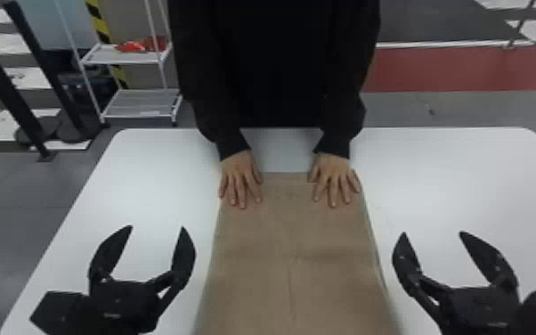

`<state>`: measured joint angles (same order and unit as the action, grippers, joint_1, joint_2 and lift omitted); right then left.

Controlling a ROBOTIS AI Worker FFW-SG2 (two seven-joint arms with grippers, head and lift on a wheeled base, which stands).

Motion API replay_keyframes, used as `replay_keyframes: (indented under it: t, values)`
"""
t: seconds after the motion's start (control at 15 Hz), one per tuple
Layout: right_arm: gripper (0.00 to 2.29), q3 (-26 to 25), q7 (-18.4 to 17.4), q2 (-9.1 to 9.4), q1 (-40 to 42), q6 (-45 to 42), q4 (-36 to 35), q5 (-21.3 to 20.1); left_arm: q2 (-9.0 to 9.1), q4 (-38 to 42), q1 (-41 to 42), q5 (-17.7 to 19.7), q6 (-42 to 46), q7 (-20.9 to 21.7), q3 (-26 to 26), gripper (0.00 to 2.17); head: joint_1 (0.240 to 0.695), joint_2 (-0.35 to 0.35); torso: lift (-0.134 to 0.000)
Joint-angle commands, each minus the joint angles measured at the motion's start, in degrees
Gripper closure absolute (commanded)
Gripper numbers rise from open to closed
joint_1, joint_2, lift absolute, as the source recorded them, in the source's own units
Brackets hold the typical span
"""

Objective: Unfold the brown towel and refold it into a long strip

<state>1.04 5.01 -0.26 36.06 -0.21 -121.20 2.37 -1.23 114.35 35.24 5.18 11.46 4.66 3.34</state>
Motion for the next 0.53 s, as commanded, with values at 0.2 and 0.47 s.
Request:
replay_keyframes:
  t: [0.2,0.47]
  values:
    - [0.09,-0.1,0.0,0.0,-0.1,0.0,0.5,0.1,0.09,-0.1,0.0,0.0,0.0,0.0,0.0,0.08,0.695,0.067,-0.123]
    - [0.09,-0.1,0.0,0.0,0.0,0.0,0.6,0.1,0.09,-0.3,0.0,0.0,0.0,0.0,0.0,0.08,0.695,0.067,-0.123]
